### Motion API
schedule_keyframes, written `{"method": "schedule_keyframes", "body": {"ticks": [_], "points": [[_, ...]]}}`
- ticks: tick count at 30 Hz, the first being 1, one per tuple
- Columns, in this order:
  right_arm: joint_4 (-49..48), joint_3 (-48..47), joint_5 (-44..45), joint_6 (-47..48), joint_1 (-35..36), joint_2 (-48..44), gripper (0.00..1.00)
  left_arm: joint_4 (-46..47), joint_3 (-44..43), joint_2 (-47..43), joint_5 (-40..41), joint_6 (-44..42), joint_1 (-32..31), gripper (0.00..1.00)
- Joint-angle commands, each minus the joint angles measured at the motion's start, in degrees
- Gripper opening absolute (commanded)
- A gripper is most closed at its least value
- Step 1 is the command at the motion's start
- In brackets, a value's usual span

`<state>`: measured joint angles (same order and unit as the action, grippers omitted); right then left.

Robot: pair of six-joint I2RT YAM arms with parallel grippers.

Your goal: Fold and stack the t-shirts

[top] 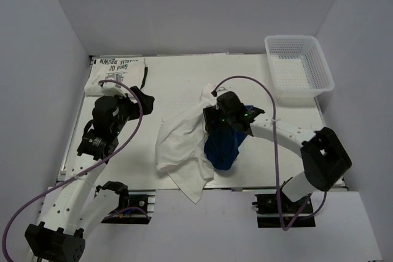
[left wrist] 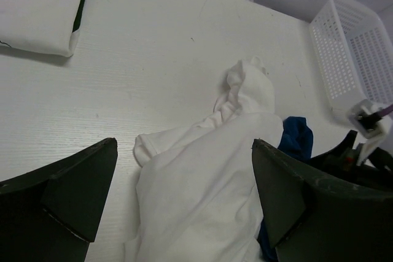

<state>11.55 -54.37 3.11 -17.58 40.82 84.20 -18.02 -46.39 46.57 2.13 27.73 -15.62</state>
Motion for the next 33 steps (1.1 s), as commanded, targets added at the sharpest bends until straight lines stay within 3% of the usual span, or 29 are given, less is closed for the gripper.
{"method": "schedule_keyframes", "body": {"ticks": [1, 2, 3, 4, 8, 9, 10, 15, 19, 25, 32, 33], "points": [[9.78, -4.07, 10.50, 0.54, 1.71, 5.16, 0.90, -0.35, 1.03, -2.01, 2.09, 0.40, -0.20, 1.00], [10.33, -4.34, 10.68, -0.95, 1.90, 6.31, 0.90, 0.17, 1.56, -2.01, 2.61, 0.40, -0.20, 1.00], [10.77, -5.21, 10.68, -1.05, 2.07, 7.11, 0.80, 0.18, 1.57, -2.01, 2.61, 0.40, -0.20, 1.00], [11.73, -5.83, 11.90, -1.83, 2.68, 8.33, 0.51, 0.18, 1.57, -1.48, 3.22, 0.40, -0.20, 1.00], [10.52, -10.22, 17.01, -3.78, 2.52, 5.37, 0.36, -0.87, 0.95, 0.02, 3.76, 0.93, -0.20, 1.00], [9.12, -11.01, 17.01, -3.43, 2.51, 3.27, 0.04, -0.88, 0.34, 0.71, 3.76, 0.93, -0.20, 1.00], [7.88, -12.50, 17.19, -3.77, 2.16, 1.68, 0.00, -0.88, 0.34, 0.72, 3.76, 0.93, -0.20, 1.00], [7.61, -20.06, 25.17, -2.90, 0.93, -2.03, 0.00, -1.49, -0.19, 1.33, 4.90, 1.45, -0.20, 1.00], [9.10, -32.70, 31.25, -1.50, -1.87, -2.20, 0.00, -1.49, -0.19, 1.33, 5.52, 1.45, -0.20, 1.00], [7.17, -46.16, 36.34, 7.11, -10.57, 3.94, 0.00, -2.72, -0.19, 1.33, 7.97, 2.07, -0.20, 1.00], [9.45, -66.73, 31.61, 13.19, -27.35, 18.16, 0.00, -3.25, -0.72, 2.38, 10.96, 2.07, -0.20, 1.00], [9.63, -69.96, 27.25, 13.71, -28.76, 19.75, 0.00, -3.25, -0.72, 2.39, 10.96, 2.07, -0.20, 1.00]]}}
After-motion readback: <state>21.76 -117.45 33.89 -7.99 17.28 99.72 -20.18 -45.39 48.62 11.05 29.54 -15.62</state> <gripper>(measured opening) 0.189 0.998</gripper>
